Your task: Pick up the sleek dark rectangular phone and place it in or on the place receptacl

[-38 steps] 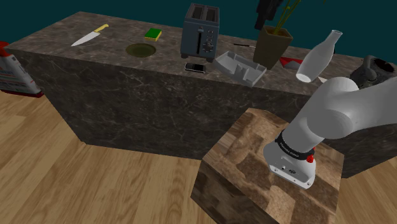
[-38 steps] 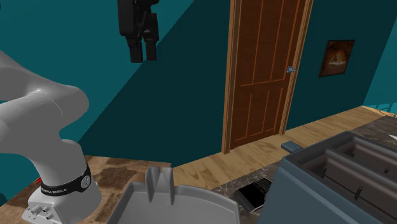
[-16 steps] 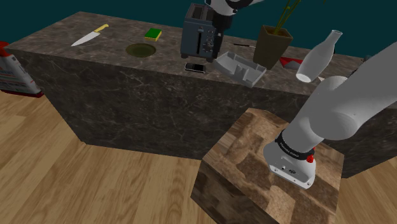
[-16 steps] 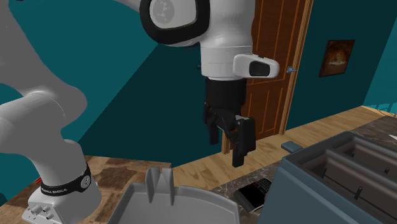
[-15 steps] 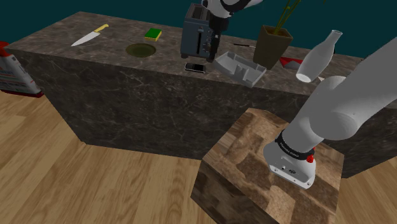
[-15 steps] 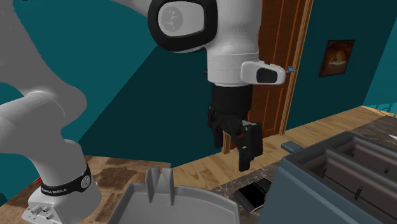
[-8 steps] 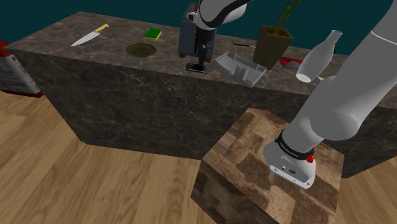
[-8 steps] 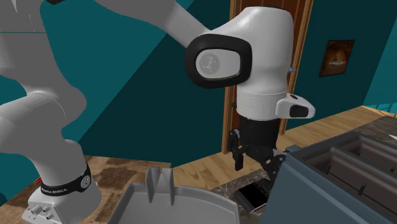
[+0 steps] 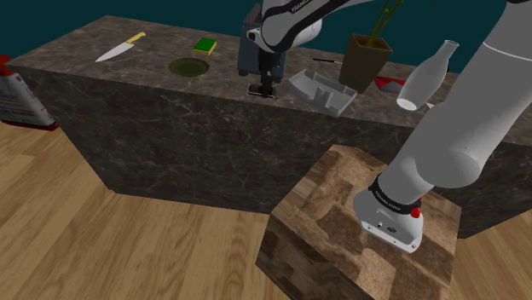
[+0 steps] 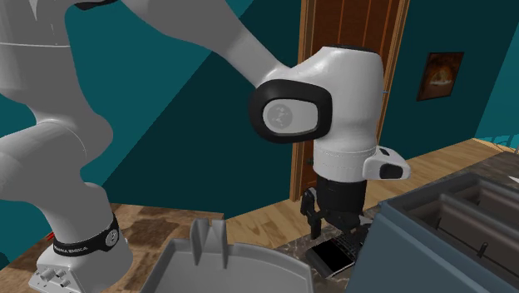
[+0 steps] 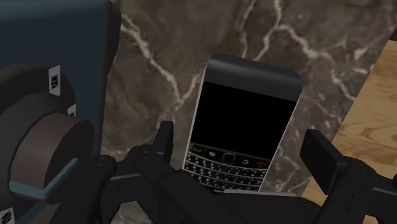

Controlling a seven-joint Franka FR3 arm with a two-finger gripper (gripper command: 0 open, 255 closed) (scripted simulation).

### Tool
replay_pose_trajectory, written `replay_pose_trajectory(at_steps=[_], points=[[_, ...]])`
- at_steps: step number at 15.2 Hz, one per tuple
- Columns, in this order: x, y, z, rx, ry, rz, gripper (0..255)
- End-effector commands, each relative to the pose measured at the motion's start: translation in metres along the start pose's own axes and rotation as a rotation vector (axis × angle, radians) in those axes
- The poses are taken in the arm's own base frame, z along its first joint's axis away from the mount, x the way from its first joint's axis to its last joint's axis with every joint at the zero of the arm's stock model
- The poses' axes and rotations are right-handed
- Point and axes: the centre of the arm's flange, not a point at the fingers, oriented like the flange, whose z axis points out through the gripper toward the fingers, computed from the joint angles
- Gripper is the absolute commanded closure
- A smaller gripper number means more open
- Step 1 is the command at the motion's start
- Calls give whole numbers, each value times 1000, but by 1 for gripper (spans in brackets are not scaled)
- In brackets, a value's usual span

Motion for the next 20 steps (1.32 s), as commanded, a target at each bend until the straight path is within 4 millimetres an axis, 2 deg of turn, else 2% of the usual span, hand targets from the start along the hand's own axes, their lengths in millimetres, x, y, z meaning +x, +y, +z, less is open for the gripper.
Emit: replay_pose_trajectory(at_steps=[1,7,8,17,20], points=[[-2,1,7,4,-5,5,0],[-2,1,7,4,-5,5,0],[-2,1,7,4,-5,5,255],[-2,1,7,4,-5,5,255],[-2,2,-9,4,-5,5,255]])
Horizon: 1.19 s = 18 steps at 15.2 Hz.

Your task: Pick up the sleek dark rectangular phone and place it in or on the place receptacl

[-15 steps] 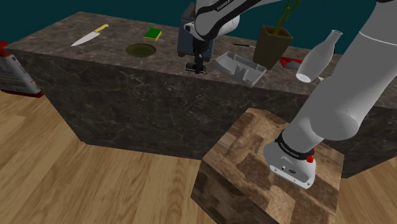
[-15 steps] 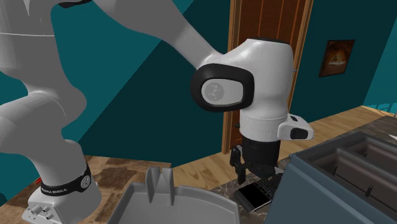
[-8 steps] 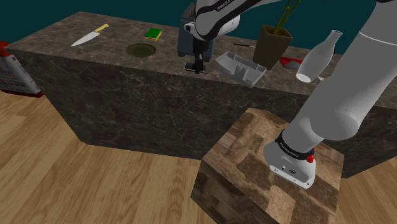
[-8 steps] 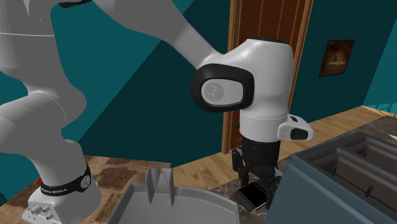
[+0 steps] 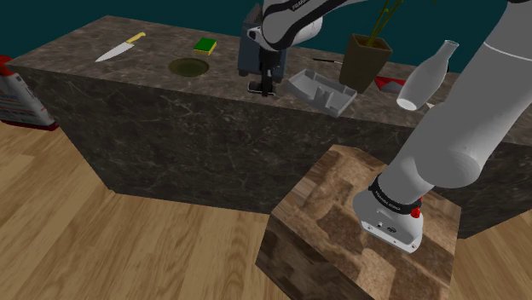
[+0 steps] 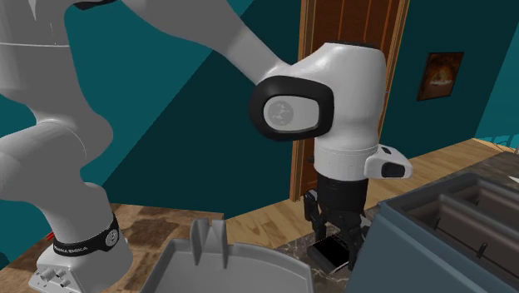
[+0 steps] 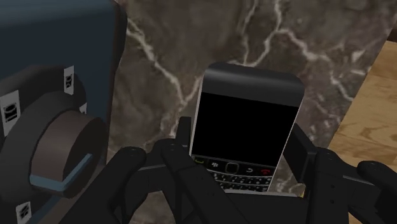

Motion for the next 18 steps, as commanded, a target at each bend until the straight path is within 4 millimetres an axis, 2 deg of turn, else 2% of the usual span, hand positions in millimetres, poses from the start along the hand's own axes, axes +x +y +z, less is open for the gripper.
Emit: replay_pose_trajectory(at_steps=[1,18], points=[[0,0,-10,0,0,0,255],[2,5,-100,0,0,0,255]])
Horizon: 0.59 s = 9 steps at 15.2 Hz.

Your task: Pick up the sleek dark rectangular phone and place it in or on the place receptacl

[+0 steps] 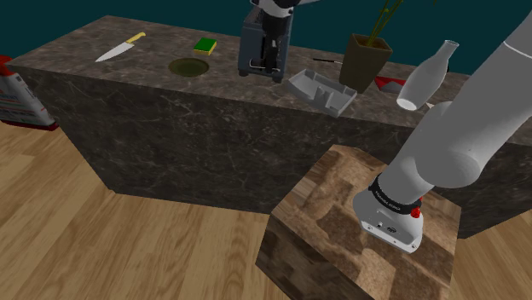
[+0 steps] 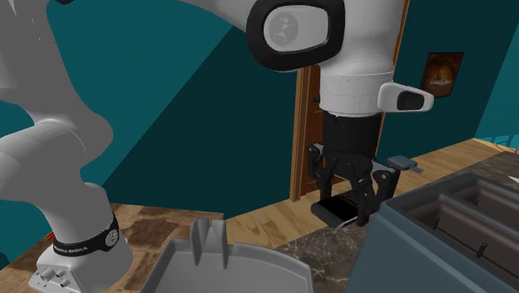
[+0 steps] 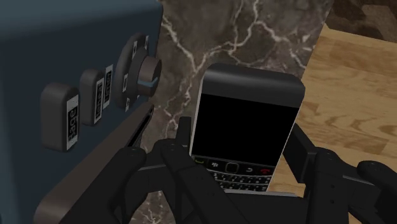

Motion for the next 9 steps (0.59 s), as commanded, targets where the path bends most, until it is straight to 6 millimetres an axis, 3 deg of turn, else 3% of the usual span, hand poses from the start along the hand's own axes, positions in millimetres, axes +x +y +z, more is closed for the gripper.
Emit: replay_pose_trajectory(at_steps=[1,9], points=[[1,0,-11,0,0,0,255],[2,2,-53,0,0,0,255]])
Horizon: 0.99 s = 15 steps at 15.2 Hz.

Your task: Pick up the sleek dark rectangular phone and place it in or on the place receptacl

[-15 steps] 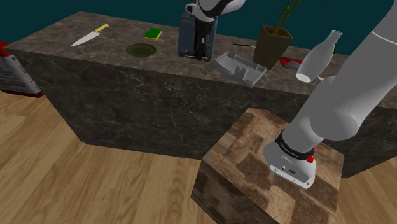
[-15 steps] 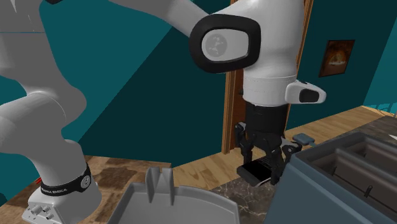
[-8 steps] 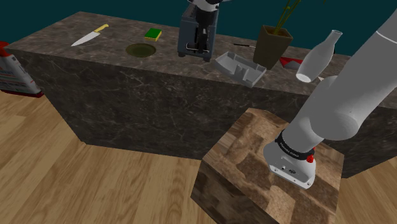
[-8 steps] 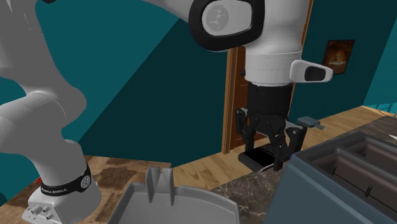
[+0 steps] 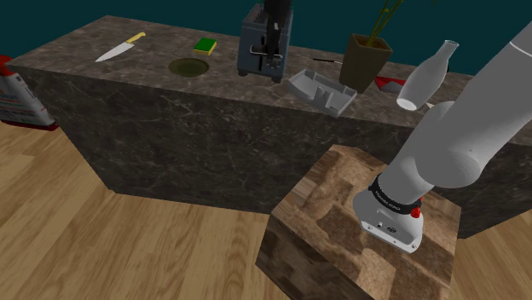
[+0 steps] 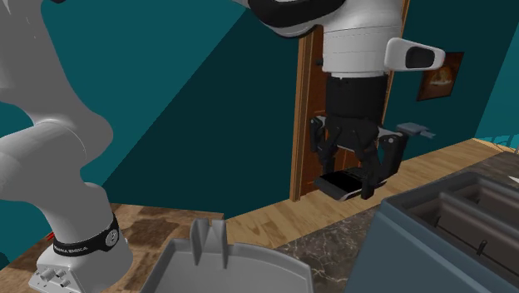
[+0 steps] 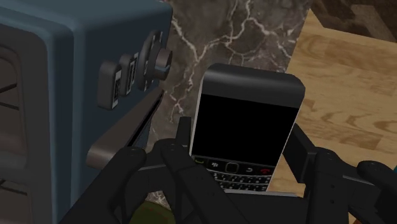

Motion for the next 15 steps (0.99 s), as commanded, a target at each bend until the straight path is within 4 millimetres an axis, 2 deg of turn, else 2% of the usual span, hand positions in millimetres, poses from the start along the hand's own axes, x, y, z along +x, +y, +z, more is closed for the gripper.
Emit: replay_pose_trajectory(at_steps=[1,3,15], points=[[0,2,-10,-1,1,0,255],[0,3,-20,-1,1,0,255],[-157,-12,-29,-1,1,0,255]])
